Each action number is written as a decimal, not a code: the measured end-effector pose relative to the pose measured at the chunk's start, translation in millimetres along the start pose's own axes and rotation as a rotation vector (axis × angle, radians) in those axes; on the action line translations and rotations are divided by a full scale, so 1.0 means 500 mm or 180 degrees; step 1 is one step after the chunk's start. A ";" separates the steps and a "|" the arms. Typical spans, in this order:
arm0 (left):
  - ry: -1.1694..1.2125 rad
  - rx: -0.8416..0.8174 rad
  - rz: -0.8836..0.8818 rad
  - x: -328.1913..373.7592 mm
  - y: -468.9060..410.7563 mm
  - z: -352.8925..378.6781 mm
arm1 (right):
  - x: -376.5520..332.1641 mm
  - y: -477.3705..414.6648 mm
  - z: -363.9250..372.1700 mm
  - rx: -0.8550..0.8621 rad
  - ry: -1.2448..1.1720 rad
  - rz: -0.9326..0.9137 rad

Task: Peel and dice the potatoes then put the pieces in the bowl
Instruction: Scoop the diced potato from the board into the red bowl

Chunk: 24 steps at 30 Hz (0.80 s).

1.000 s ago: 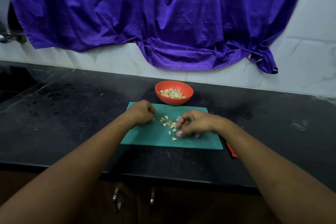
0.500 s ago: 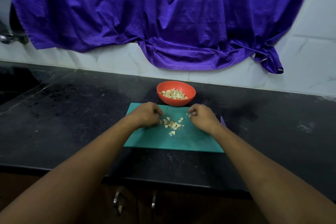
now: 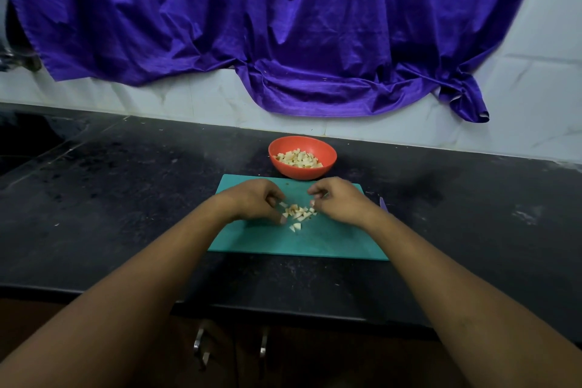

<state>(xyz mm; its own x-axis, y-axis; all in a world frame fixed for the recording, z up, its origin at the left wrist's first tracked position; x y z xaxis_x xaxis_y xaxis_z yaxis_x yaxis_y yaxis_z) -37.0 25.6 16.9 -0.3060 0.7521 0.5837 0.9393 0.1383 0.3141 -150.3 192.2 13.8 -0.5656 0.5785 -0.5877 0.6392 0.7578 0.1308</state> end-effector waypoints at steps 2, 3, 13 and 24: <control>-0.0196 -0.0235 -0.0126 -0.001 0.007 0.003 | 0.009 -0.005 -0.004 -0.0097 0.0128 0.0192; -0.0344 -0.0311 -0.0155 0.005 0.009 0.008 | 0.009 -0.007 0.001 -0.0151 0.0264 0.0282; -0.0272 0.0319 0.0018 0.021 -0.017 0.020 | -0.014 0.000 0.023 -0.0262 -0.0491 0.0311; -0.0247 0.0505 -0.0105 0.033 -0.034 0.024 | -0.054 -0.002 0.031 -0.0708 0.0177 0.0431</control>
<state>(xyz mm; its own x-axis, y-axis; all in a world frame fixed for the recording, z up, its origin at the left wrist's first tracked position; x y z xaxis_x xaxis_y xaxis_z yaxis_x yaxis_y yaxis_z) -56.4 43.3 12.3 -0.3298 0.7922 0.5135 0.9436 0.2589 0.2065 -127.4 171.2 17.0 -0.5144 0.6903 -0.5089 0.5843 0.7164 0.3812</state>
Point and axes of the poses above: each hand's wrist, its own y-axis away from the middle knuckle, its own z-axis out of the palm, x = y × z, the point moved 3 cm from there along -y, towards the middle knuckle, and after that the axes turned 8 degrees about -x, right-handed, at the moved point
